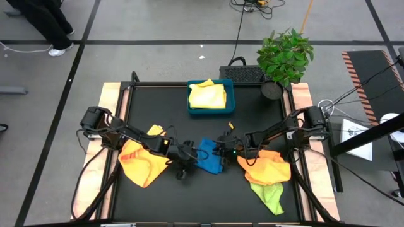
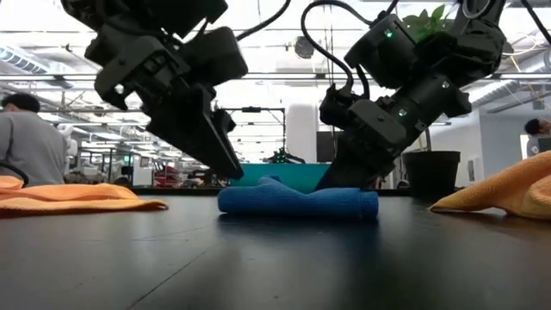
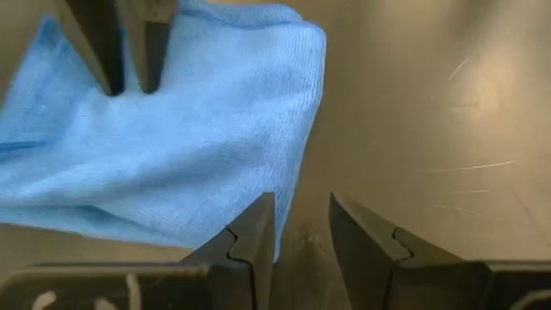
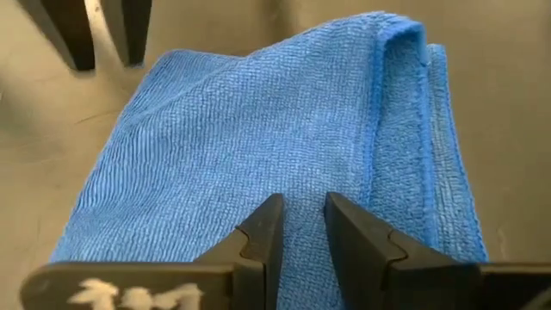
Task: Fold microfiber towels
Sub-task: Fold the blue microfiber towel, then stack the blue microfiber towel on top of the yellow microfiber towel in the bin
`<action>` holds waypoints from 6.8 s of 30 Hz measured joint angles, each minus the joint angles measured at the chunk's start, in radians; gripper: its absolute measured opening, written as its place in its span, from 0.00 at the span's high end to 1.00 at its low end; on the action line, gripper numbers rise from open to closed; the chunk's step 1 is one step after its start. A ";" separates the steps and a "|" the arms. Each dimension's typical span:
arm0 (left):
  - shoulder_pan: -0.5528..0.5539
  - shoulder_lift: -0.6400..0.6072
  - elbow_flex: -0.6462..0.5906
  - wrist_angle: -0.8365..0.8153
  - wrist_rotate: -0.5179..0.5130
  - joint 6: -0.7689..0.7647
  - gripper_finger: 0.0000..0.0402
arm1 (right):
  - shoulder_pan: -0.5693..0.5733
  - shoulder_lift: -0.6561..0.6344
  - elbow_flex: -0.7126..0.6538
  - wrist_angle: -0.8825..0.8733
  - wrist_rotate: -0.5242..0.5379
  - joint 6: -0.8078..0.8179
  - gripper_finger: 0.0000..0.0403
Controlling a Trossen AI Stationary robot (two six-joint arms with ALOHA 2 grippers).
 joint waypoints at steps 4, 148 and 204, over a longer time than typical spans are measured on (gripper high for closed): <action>-0.009 0.040 -0.003 -0.016 0.001 -0.015 0.71 | -0.012 0.000 0.000 -0.012 -0.002 0.013 0.80; 0.264 -0.123 -0.256 0.457 0.213 -0.122 0.63 | -0.086 -0.003 0.012 0.064 -0.193 -0.191 0.99; 0.272 0.133 -0.165 0.616 0.353 -0.077 0.61 | -0.002 -0.006 0.015 0.118 -0.088 -0.298 1.00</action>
